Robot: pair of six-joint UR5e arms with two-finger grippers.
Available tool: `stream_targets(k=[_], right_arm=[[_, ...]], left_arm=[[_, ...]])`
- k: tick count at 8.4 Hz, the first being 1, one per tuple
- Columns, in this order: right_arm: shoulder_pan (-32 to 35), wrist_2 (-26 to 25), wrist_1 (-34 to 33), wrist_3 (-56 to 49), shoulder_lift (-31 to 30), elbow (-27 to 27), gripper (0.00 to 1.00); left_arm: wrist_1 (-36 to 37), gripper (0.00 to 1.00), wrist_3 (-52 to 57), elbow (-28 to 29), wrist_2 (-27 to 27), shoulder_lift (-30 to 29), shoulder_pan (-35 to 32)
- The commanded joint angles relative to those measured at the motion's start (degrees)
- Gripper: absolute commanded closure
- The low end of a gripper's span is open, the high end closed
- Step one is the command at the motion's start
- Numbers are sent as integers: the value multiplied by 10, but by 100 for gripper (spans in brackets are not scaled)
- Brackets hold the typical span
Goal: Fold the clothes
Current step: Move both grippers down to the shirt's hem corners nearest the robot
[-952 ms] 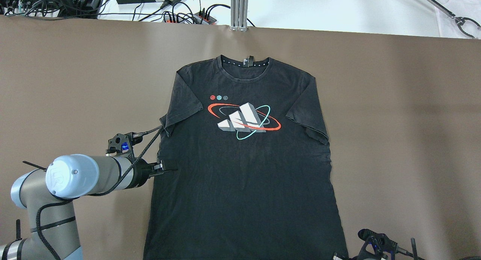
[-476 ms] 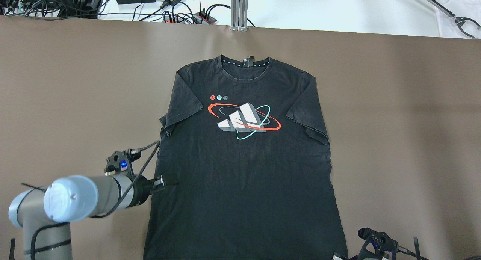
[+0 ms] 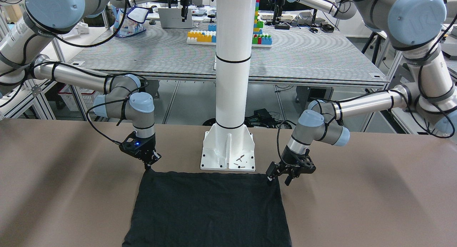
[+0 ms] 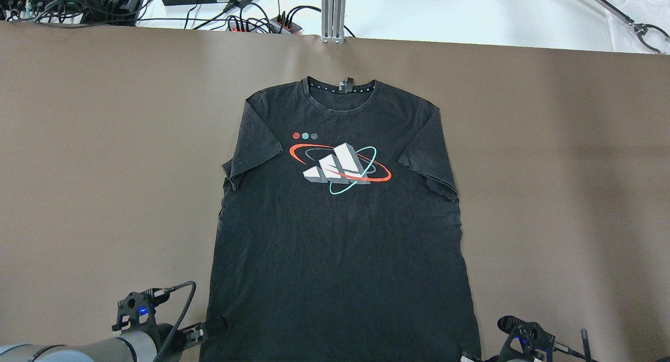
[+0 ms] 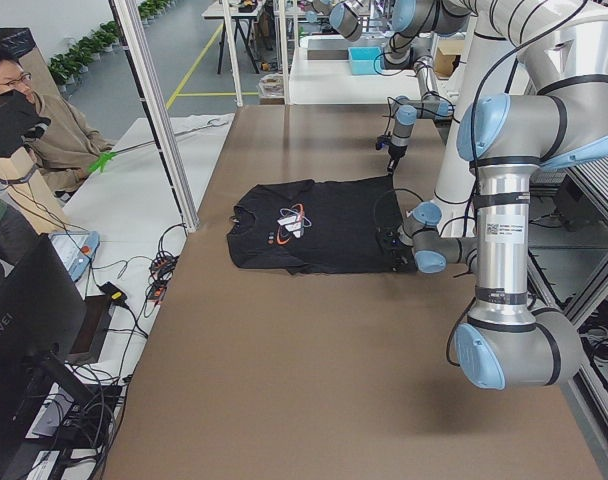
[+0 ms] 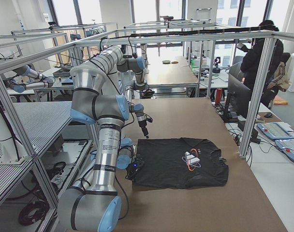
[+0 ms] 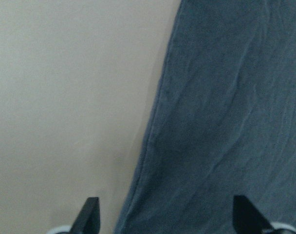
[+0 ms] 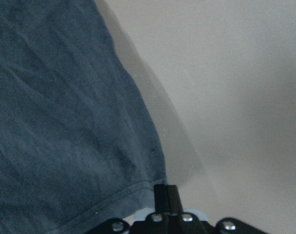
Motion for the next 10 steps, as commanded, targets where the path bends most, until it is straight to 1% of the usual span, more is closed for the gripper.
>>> stream_targets(k=[1,3,4,5,8,9,10], right_arm=[[1,0,0,0,2,1,100],[2,0,0,0,2,3,100],[3,0,-1,0,2,6,100],[3,0,-1,0,2,7,100],[3,0,-1,0,1,7,100],[3,0,-1,0,1,7,100],[5,0,-1,0,0,7,100]], left_arm=[[0,33,-44,-10,51,28,66],[0,46,-67,-10,80,28,102],[0,51,-69,-9,82,28,103],[0,54,-69,-7,82,28,103],[0,54,-79,-3,83,28,110],[0,64,-80,-3,83,28,110],[0,88,-80,-8,83,28,110]])
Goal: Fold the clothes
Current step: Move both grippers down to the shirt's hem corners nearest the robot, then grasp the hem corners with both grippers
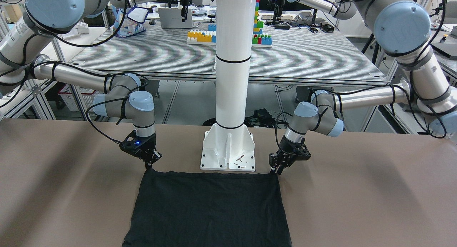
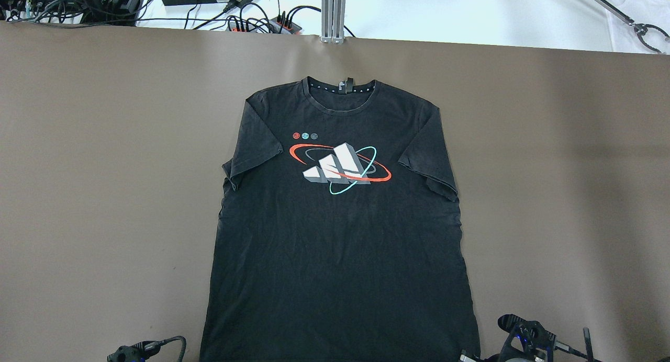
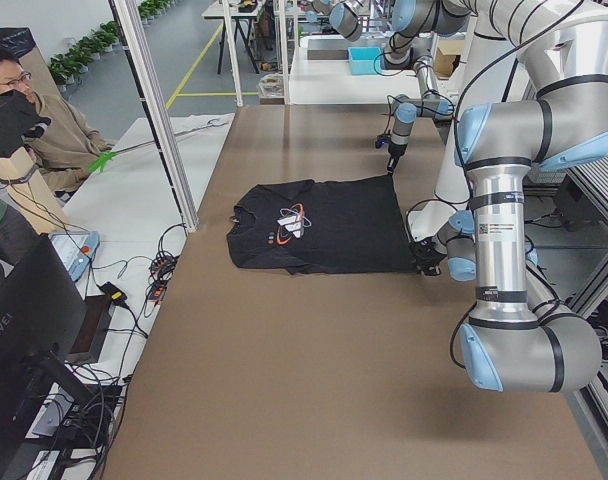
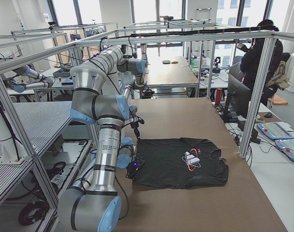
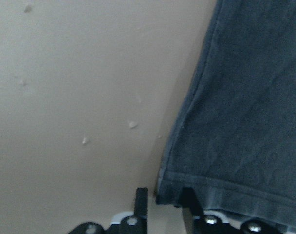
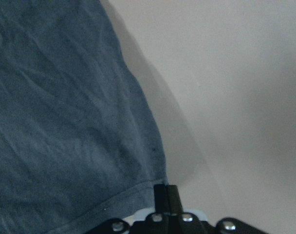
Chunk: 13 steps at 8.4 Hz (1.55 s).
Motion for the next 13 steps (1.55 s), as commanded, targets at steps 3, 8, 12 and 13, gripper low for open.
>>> stream_targets(k=[3,8,12,13], right_arm=[[4,0,-1,0,-2,4,100],[3,59,-87,9,3,98,100],[3,66,-134,12,28,115,100],[4,66,-134,12,29,116,100]], left_arm=[[1,100,-1,-29,-6,15,-2],[-1,100,8,-94,-85,69,-48],[-1,100,43,-106,-147,70,-105],[0,100,44,-116,-156,68,-108]])
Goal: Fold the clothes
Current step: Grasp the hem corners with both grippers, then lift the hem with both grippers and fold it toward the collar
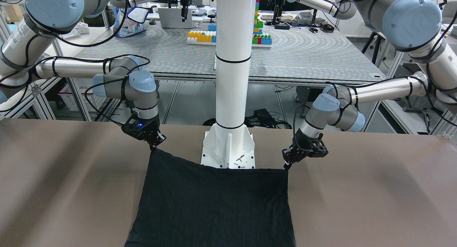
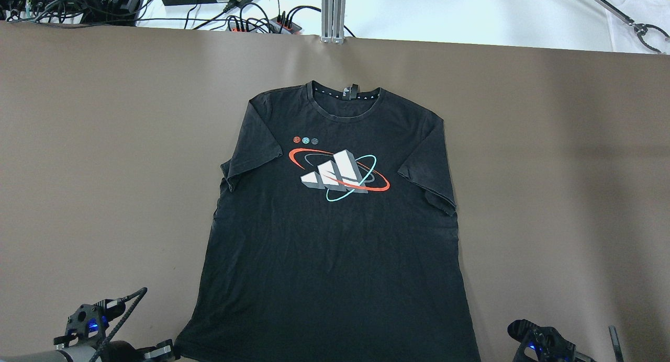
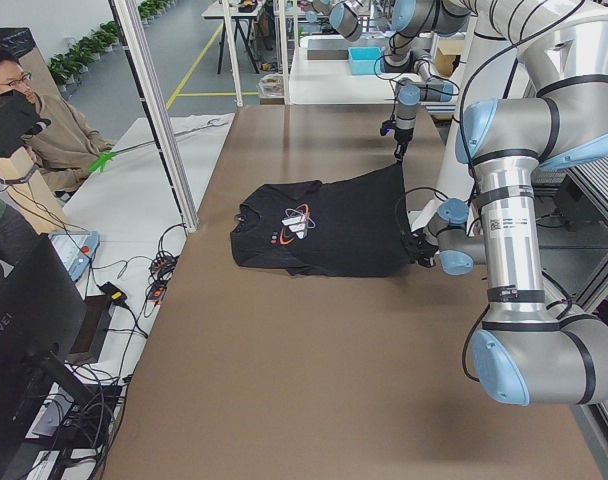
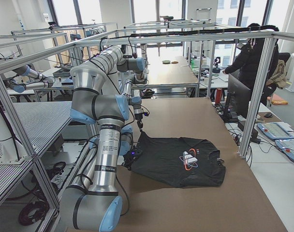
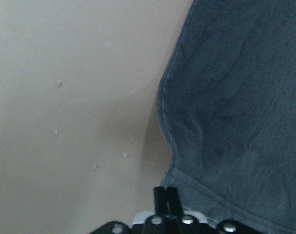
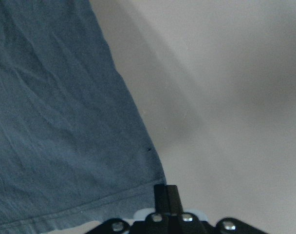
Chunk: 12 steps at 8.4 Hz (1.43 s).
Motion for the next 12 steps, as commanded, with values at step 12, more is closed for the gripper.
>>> stream_targets(k=[12], right_arm=[[426,181,-16,-335,210,-229,100]], left_arm=[[253,100,251,138,-217,-328,-361]])
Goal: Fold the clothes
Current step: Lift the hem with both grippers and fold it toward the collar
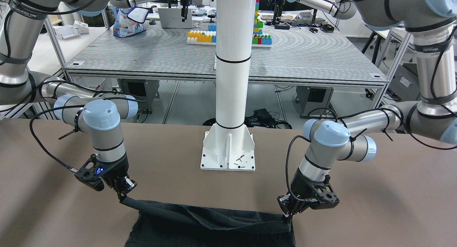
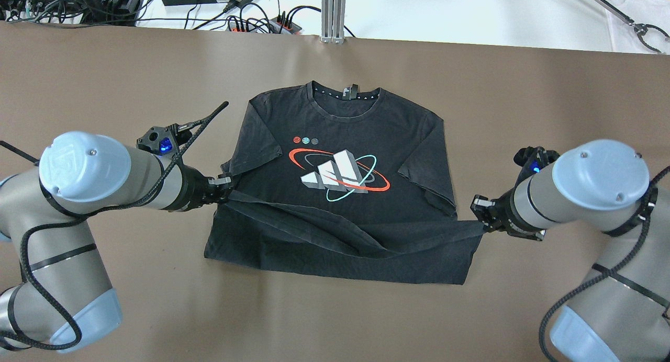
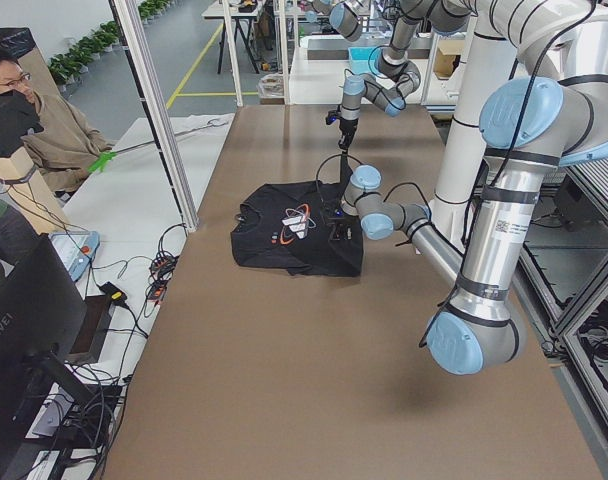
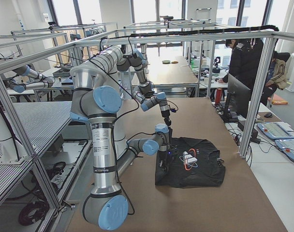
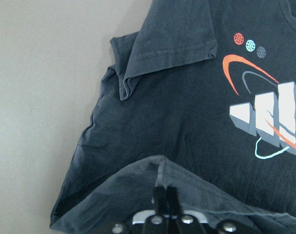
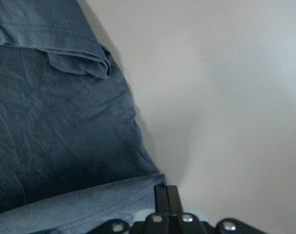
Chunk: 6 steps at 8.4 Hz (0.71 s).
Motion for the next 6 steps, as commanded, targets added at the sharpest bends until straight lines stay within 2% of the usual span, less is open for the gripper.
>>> stream_targets(k=[1,2,5,6], right_arm=[[69,4,1,-65,63,-74,100],[92,4,2,-71,88,-96,100],[116,0,8,-92,174,-212,100],[117,-6,37,-101,184,-247,100]], left_arm=[[38,100,47,7,-18,-21,-51],[38,100,65,12,-40,-20,-73],[30,100,76,62,-47,-30,-111],[30,100,76,89,-47,-45,-117]])
